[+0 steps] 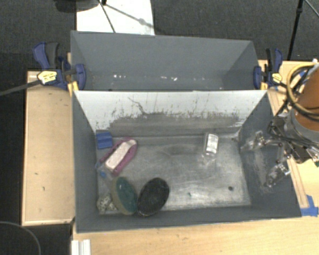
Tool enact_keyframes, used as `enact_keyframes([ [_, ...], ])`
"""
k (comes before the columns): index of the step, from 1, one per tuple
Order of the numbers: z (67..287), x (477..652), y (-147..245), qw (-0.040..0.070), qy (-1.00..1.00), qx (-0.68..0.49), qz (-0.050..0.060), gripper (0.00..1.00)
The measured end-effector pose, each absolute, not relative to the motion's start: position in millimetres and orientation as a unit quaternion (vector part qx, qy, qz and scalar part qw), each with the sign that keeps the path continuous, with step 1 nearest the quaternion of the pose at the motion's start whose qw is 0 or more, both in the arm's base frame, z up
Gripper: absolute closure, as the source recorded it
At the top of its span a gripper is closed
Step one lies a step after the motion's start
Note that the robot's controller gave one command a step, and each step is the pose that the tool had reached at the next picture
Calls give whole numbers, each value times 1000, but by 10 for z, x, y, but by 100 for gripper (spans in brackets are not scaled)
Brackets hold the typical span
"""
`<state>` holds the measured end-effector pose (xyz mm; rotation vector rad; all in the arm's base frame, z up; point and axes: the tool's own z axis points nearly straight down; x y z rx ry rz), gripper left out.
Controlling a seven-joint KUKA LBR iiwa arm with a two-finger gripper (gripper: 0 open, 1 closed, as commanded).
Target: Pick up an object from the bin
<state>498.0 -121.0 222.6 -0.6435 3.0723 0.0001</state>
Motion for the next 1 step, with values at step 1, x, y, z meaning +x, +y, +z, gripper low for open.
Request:
enact_keyframes([
  [1, 1473, 5800, -978, 2, 978, -210, 1, 0],
])
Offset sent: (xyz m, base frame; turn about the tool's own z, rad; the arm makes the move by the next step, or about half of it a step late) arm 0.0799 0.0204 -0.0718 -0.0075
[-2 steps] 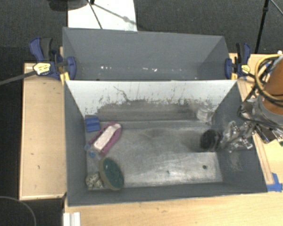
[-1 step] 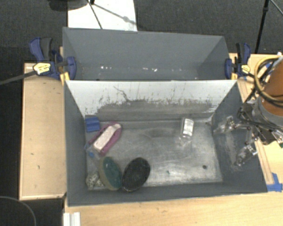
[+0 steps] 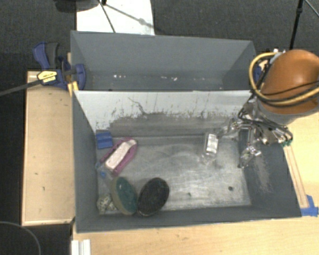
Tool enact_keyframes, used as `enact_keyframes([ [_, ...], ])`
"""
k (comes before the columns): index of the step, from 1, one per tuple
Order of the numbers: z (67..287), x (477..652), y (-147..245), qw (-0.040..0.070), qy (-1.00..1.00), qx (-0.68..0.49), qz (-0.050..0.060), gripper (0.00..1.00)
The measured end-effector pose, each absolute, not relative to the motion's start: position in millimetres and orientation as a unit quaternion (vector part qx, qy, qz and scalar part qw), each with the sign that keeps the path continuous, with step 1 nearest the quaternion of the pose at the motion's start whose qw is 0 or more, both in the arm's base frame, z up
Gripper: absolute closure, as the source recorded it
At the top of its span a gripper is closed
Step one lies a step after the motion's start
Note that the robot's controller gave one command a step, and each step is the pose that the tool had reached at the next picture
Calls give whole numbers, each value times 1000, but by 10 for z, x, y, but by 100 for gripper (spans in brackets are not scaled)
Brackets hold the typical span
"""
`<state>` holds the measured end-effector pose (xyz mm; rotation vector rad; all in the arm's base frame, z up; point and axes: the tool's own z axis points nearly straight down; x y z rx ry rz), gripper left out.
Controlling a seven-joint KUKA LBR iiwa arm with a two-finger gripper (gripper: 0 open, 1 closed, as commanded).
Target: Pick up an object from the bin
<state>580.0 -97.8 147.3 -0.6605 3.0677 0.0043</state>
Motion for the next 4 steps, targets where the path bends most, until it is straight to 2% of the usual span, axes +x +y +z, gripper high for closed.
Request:
enact_keyframes([
  [1, 1134, 5844, -423, 0, 990, -143, 2, 0],
  [2, 713, 5887, -908, 3, 988, -152, 0, 0],
  [3, 739, 5904, -889, 6, 988, -152, -1, 100],
  [4, 2144, 5824, -657, 6, 979, -205, -1, 100],
])
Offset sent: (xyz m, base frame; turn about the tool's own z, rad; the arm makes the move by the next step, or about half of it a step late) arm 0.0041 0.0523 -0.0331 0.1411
